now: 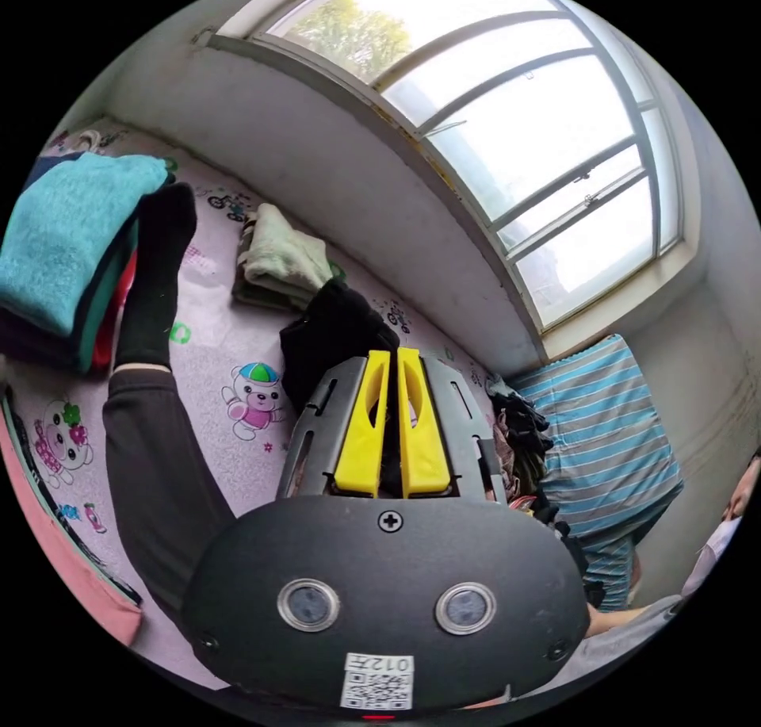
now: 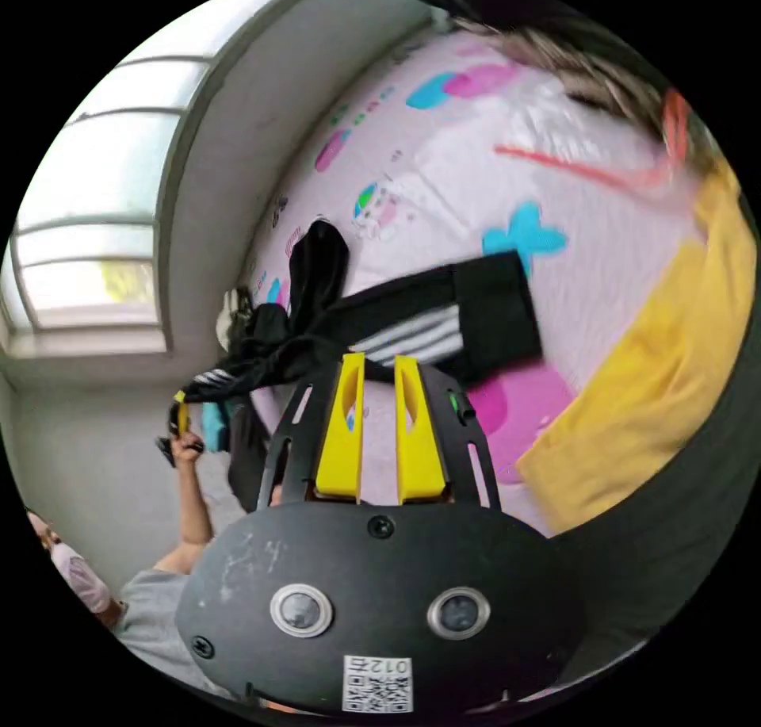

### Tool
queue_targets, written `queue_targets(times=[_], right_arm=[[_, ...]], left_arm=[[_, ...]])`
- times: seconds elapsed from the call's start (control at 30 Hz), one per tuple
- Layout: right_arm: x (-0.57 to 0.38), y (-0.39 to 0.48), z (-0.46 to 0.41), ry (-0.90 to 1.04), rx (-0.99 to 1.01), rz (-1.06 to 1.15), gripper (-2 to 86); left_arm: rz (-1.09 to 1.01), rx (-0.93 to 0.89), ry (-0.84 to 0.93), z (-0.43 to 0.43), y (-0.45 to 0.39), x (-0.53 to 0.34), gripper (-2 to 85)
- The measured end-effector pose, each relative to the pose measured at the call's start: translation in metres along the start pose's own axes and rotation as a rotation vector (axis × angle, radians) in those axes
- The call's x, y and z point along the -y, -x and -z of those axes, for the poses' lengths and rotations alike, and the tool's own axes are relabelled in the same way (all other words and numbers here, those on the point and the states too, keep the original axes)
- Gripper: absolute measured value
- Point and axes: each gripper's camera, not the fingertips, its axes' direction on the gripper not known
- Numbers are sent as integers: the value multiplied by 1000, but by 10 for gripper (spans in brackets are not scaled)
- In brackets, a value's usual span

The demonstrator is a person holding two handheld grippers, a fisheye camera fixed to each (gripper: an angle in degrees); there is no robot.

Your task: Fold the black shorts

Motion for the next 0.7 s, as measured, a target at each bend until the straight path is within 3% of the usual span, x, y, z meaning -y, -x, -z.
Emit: queue_targets(times=[0.1, 0.3, 0.53, 0.7], right_arm=[[-32, -39, -22, -93, 168, -205, 81], [-56, -31, -58, -200, 206, -419, 126], [-89, -4, -103, -299, 258, -502, 60], [-52, 80, -122, -353, 345, -381, 9]], left_arm=[[4, 24, 3, 4, 2, 7, 2], [13, 17, 5, 6, -5, 21, 1], [49, 20, 5, -4, -8, 41, 1], [155, -38, -47, -28, -24, 88, 1]])
